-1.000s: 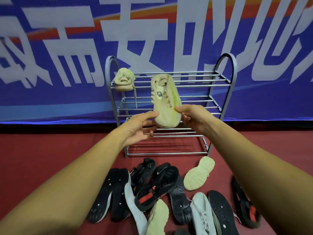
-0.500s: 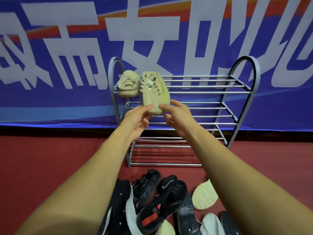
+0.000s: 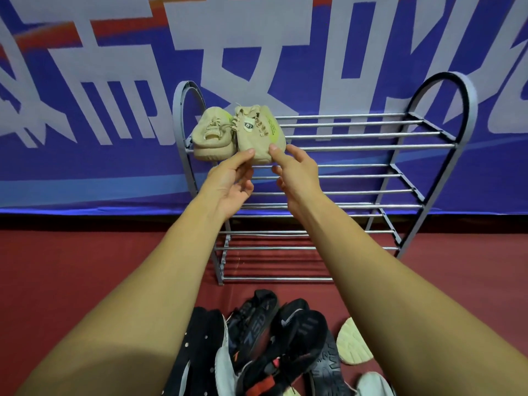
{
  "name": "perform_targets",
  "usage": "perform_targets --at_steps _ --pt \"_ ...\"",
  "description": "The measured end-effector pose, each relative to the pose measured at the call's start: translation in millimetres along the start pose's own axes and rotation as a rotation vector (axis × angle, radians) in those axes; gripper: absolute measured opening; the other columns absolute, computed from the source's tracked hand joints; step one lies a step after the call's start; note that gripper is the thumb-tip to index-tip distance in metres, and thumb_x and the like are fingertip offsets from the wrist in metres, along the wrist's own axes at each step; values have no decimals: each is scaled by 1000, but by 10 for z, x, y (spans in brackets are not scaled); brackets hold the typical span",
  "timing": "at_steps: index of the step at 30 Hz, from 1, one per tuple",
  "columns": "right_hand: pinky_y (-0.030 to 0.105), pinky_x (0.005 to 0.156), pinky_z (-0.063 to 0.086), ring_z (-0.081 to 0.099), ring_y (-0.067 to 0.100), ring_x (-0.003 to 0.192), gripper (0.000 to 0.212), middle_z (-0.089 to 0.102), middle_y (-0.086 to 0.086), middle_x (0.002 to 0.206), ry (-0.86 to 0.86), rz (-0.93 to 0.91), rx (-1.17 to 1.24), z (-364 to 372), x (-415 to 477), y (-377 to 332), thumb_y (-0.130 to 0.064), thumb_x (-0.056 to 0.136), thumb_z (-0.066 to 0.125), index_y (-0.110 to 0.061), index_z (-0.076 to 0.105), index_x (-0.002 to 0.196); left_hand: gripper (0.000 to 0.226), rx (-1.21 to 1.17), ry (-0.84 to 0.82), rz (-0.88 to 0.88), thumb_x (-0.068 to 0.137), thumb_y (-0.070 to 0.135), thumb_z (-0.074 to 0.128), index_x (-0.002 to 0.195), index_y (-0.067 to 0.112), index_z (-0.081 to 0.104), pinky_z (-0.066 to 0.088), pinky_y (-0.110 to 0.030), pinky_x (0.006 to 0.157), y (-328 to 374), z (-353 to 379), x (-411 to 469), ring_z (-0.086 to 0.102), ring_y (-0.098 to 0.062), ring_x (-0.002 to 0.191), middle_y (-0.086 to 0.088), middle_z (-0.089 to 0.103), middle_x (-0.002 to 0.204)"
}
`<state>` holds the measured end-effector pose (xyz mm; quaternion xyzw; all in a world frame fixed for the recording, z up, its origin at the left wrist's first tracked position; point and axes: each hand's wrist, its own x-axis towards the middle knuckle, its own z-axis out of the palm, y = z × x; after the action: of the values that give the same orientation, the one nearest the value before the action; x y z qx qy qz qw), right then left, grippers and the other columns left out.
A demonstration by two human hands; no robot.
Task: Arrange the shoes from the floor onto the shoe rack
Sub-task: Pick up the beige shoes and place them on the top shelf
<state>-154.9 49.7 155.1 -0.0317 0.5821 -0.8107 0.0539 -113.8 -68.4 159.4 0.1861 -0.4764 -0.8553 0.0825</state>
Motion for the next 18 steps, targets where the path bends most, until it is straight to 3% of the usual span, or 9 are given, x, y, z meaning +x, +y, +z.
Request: perform_targets --at_steps 6,13,18 --pt "28 74 45 63 13 84 54 71 2 116 -39 6 -16 11 78 65 -31 94 69 -15 50 142 16 -61 98 28 82 17 77 95 18 68 36 -17 52 -25 81 131 58 -4 69 4 68 79" --pt "22 63 47 67 15 88 49 71 2 118 -73 -8 -123 -120 31 44 -35 93 70 -18 55 136 26 -20 36 44 83 27 78 105 18 70 40 -21 54 -91 1 105 60 -9 76 4 70 86" --pt "22 60 44 65 13 79 52 71 6 120 -65 -2 -243 -305 -124 71 -35 93 70 -13 53 137 14 127 -43 -7 86 30 74 95 20 67 43 -20 57 -236 -78 -28 59 -9 73 4 68 85"
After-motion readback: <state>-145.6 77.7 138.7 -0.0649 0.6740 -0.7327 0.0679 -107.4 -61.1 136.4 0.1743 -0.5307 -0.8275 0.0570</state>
